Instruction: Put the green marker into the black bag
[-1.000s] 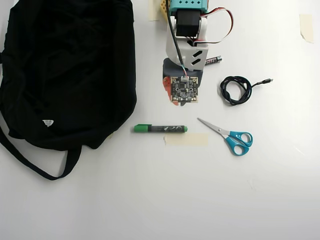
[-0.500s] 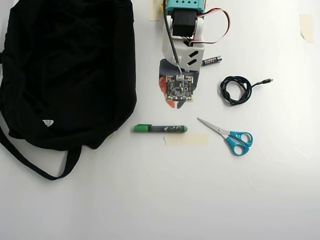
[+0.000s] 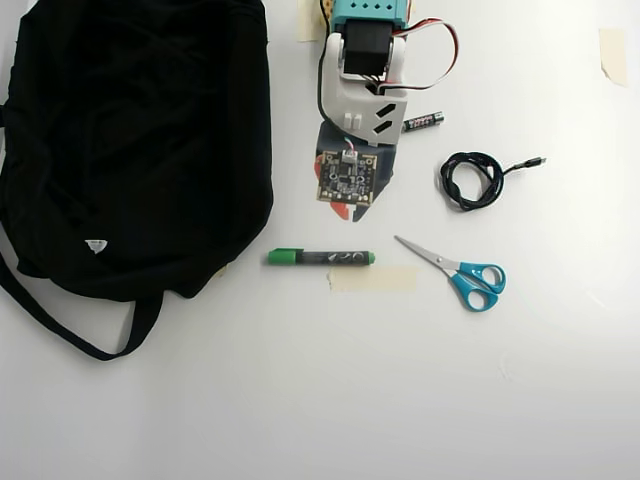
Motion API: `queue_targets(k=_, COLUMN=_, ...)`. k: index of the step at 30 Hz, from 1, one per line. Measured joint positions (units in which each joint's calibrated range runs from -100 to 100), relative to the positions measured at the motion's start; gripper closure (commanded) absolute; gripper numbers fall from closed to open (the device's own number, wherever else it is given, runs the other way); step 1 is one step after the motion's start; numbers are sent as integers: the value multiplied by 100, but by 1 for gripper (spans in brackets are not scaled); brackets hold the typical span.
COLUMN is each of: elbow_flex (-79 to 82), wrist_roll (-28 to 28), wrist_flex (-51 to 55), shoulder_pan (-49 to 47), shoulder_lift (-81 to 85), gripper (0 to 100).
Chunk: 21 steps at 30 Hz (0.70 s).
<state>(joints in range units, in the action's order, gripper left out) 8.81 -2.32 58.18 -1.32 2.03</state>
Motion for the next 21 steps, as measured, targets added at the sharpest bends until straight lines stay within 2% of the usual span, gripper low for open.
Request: queue_targets(k=21, elbow_flex=-810, wrist_roll=-264, wrist_flex=-34, shoulder_pan=-22, shoulder_lift=-1279, gripper=98)
